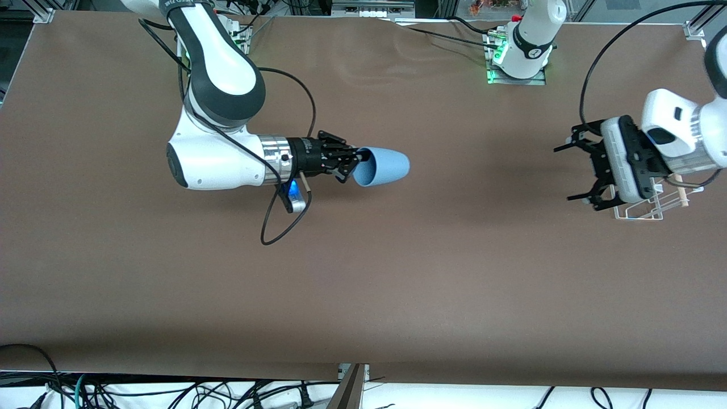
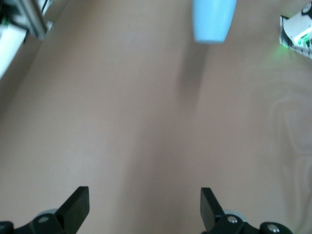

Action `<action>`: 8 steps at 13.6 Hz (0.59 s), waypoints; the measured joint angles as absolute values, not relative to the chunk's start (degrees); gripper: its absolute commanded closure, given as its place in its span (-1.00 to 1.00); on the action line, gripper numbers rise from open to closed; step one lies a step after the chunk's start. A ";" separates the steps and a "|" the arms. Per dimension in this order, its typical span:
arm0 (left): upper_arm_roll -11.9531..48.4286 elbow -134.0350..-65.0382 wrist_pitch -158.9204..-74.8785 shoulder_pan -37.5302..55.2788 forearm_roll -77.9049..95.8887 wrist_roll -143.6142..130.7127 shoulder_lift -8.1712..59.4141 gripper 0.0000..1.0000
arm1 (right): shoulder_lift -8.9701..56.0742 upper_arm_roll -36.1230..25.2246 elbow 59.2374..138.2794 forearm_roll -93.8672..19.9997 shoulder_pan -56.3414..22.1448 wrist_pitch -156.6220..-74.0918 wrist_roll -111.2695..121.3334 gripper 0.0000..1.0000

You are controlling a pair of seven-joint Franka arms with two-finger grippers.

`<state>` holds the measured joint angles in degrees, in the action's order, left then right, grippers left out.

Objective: Transfer cup to left arm and place on rack
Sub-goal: 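Hold the cup with the right gripper while the left gripper approaches it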

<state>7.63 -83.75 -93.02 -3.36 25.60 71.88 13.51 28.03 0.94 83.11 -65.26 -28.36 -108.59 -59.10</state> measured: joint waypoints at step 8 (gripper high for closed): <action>19.35 -91.10 -113.35 -1.99 25.61 73.16 13.43 -1.00 | 28.05 0.94 81.16 -68.89 -31.28 -113.48 -67.31 1.00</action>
<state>19.35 -91.10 -113.35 -1.99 25.61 73.16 13.43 28.05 0.94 81.16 -68.89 -31.28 -113.48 -67.31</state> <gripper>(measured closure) 0.000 0.952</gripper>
